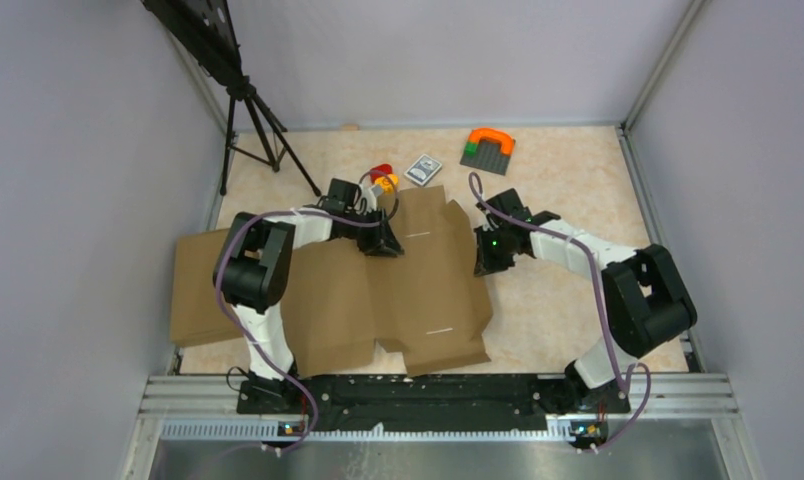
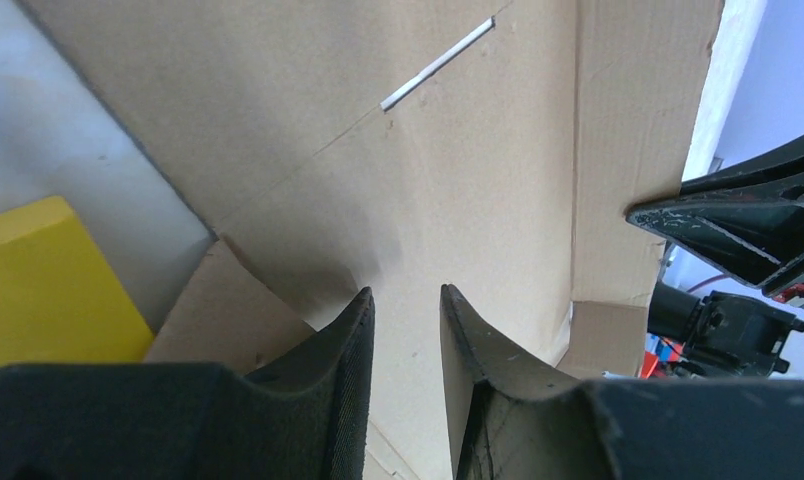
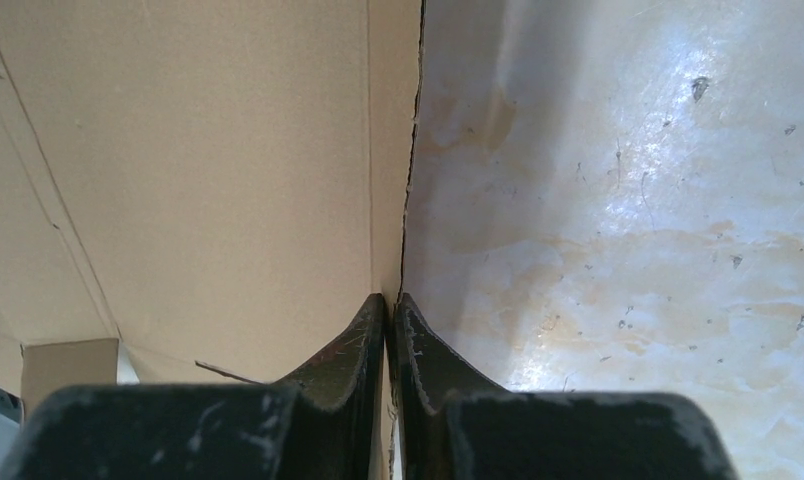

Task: Fold the paper box

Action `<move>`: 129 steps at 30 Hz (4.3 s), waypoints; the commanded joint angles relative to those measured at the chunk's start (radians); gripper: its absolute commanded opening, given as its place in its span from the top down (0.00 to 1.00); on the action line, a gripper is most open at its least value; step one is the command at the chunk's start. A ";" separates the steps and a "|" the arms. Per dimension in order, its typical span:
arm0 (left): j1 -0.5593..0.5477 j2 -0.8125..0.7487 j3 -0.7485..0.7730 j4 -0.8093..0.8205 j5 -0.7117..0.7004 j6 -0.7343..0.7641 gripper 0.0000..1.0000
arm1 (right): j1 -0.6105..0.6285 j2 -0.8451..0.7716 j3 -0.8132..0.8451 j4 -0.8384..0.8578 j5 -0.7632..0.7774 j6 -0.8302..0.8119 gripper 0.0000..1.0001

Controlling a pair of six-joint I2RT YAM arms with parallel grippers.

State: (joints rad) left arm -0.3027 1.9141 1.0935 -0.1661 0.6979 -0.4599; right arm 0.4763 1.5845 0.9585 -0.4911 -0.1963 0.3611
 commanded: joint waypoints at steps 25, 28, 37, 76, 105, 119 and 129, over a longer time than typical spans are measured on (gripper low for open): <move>-0.099 -0.772 -0.326 -0.359 -0.155 -0.073 0.64 | -0.002 0.016 0.059 0.022 0.086 0.041 0.98; -0.157 -0.852 -0.384 -0.439 -0.166 -0.102 0.72 | -0.002 0.012 0.057 0.026 0.082 0.039 0.98; -0.468 -0.974 -0.485 -0.353 -0.151 -0.320 0.87 | -0.002 0.007 0.051 0.018 0.078 0.032 0.98; -0.706 -0.788 -0.432 -0.186 -0.306 -0.176 1.00 | -0.002 -0.009 0.022 0.016 0.060 0.034 0.97; -0.818 -0.683 -0.410 -0.288 -0.825 -0.183 1.00 | -0.002 -0.007 0.024 0.012 0.031 0.031 0.97; -0.630 -0.625 -0.573 -0.081 -0.599 -0.298 1.00 | -0.001 0.004 0.034 -0.003 0.027 0.017 0.97; -0.518 -0.535 -0.637 0.031 -0.396 -0.334 1.00 | -0.001 0.005 0.020 0.005 0.022 0.018 0.97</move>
State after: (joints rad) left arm -0.8562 1.3148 0.4889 -0.1524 0.2314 -0.7906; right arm 0.4755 1.5932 0.9798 -0.4831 -0.1612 0.3927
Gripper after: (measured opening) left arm 0.001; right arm 0.028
